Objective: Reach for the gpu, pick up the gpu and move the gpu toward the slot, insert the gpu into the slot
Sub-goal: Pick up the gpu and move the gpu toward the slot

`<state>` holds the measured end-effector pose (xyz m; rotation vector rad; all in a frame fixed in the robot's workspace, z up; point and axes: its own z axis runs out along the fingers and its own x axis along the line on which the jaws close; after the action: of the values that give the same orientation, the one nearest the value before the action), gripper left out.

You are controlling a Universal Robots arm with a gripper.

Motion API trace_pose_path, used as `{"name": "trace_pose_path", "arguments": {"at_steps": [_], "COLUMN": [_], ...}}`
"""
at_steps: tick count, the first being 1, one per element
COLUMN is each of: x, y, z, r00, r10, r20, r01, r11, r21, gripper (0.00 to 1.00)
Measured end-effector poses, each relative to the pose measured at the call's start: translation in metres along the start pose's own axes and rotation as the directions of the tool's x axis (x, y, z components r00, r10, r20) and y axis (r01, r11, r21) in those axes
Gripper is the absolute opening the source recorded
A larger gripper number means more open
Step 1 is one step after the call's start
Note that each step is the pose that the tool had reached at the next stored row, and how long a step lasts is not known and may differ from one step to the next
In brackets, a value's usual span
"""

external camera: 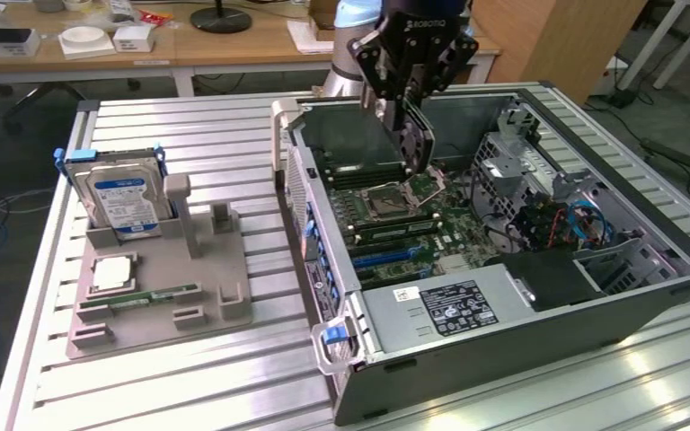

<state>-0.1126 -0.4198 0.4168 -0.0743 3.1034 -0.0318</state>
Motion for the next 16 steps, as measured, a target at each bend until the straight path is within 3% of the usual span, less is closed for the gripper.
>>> {"name": "trace_pose_path", "arguments": {"at_steps": [12,16], "x": [-0.026,-0.04], "y": [-0.0012,-0.0019], "z": [0.0015,0.0023], "r00": [1.0,1.0], "r10": [-0.002,-0.002], "r20": [0.0,0.0001], "r01": [0.002,0.002], "r11": [1.0,1.0], "r21": [0.0,-0.0002], "gripper": [0.27,0.27]}}
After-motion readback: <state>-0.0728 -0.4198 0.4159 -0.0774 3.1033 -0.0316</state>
